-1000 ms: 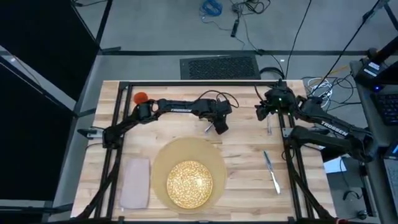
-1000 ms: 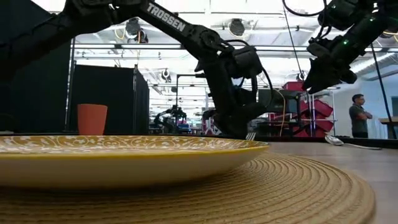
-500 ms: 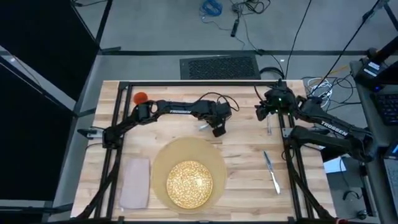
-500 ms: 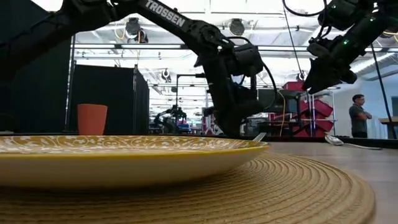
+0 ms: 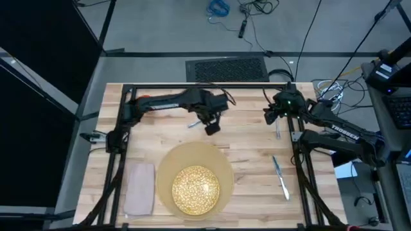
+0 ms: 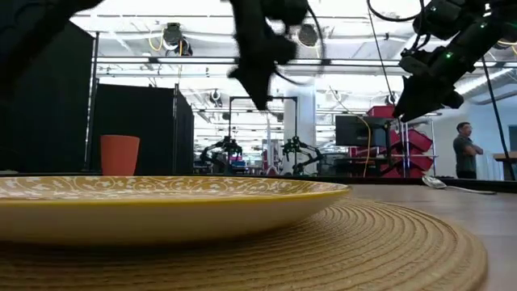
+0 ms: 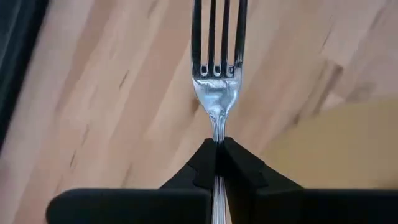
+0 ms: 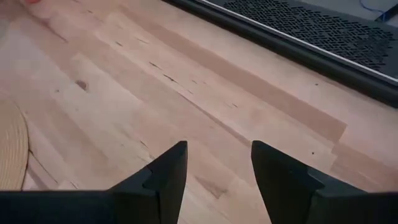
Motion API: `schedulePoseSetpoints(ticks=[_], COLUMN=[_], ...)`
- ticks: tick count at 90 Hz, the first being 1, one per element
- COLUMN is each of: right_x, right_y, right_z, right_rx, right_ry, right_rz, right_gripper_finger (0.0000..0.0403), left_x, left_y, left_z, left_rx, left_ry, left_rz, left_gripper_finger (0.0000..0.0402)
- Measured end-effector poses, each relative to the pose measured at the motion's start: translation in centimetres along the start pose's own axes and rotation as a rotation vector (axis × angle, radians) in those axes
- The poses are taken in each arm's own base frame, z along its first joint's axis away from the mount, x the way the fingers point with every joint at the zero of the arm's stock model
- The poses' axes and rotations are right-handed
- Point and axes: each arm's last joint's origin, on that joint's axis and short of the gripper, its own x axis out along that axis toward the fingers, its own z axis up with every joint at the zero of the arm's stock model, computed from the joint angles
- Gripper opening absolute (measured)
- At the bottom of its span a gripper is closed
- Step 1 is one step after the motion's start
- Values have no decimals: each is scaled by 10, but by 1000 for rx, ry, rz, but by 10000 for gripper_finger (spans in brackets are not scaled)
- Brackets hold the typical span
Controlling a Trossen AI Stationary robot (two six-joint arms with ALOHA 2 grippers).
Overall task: Set table place
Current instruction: Put the silver fork on the folded light orange napkin
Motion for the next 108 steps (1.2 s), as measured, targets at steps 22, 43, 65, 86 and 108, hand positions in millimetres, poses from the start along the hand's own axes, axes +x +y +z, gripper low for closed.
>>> schedulePoseSetpoints(ticks=[22,43,65,86,108], right_x=[0,0,-1,-2,-3], right_y=[0,3,9,18,24], right_z=[1,2,-1,-3,-4], right_rx=[-25,-27,-39,-81,-91], right_ry=[-14,-5,42,54,54], right_rz=[7,97,250,297,329], right_gripper_finger=[164,164,164,164,164], left_x=[-64,-133,-150,-96,-59], left_y=[5,4,-2,-31,-62], left_z=[-43,-108,-201,-258,-296], left_rx=[-190,-396,-693,-871,-969], left_ry=[17,-180,-255,-84,50], left_rz=[0,-38,-98,-29,-17], left_gripper_finger=[0,0,0,0,0])
